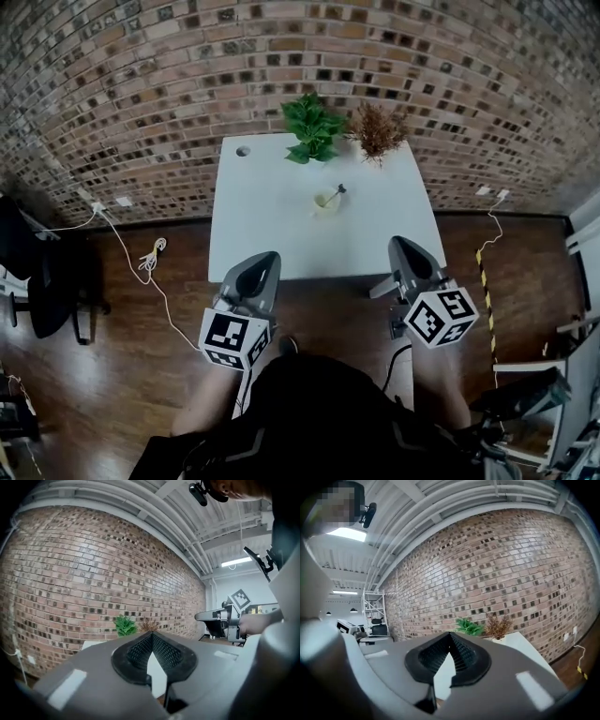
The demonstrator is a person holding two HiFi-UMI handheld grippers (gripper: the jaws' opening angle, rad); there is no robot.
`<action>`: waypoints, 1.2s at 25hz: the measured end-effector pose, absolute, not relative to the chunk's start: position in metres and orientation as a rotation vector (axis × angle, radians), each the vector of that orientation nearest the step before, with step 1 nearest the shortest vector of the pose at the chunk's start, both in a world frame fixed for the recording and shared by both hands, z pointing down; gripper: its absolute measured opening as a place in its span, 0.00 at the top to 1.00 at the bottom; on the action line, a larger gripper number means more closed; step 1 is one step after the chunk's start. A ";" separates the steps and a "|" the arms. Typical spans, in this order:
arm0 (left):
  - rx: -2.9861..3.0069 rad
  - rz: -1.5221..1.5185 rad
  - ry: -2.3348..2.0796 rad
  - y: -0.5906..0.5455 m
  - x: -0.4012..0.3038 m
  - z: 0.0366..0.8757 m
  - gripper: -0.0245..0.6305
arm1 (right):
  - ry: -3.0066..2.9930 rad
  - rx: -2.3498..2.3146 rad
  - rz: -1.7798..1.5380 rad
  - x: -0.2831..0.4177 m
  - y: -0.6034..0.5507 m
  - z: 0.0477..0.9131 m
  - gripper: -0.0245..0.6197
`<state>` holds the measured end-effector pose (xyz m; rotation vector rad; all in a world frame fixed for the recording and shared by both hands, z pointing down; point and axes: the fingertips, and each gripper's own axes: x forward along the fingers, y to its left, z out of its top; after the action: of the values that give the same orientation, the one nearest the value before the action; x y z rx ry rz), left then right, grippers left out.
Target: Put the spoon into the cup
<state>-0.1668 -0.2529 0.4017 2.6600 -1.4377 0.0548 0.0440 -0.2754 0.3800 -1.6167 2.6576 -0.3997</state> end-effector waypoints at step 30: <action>2.653 0.178 -1.503 -0.099 -0.145 0.376 0.97 | 2.738 -1.390 -0.390 0.051 -0.156 0.375 0.95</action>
<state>-0.1454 -0.0986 0.3760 2.6529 -1.5027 0.1778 0.0512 -0.1557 0.3751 -1.3901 2.7379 -0.3902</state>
